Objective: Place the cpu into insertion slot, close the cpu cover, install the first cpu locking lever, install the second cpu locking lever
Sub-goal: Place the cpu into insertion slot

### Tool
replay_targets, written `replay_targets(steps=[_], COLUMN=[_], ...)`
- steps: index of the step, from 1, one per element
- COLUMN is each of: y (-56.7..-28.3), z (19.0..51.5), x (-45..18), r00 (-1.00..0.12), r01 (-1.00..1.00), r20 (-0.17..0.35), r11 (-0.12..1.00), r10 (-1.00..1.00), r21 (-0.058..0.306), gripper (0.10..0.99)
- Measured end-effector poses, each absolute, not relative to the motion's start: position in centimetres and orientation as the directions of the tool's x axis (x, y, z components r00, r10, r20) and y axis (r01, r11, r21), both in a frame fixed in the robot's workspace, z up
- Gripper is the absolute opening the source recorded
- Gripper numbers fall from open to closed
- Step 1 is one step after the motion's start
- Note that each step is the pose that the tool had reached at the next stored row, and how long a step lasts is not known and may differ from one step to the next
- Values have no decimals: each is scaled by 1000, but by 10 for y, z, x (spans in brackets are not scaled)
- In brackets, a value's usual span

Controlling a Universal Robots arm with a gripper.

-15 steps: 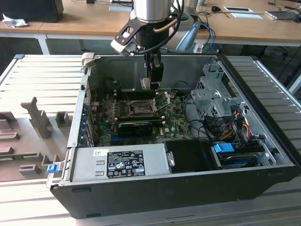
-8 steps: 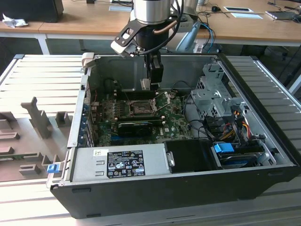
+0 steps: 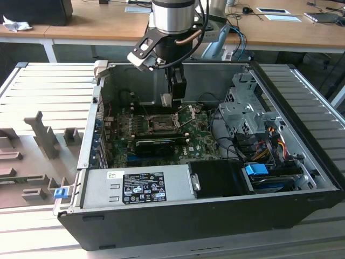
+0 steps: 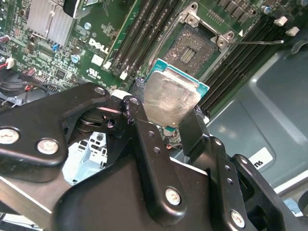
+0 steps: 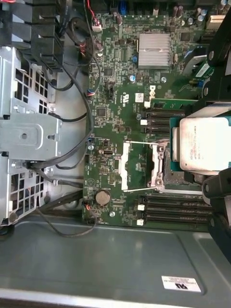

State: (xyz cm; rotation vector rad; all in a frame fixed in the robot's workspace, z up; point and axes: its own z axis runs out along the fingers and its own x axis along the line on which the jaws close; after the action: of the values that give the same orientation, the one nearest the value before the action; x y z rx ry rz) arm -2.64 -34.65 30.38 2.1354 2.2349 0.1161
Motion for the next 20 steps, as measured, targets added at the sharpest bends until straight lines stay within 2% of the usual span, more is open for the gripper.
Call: replay_targets(steps=[20], y=[-346], z=[254], x=[-32], r00=[-46], r01=[995], r20=[17], r11=[45], r10=[999], r21=[91], gripper=[529])
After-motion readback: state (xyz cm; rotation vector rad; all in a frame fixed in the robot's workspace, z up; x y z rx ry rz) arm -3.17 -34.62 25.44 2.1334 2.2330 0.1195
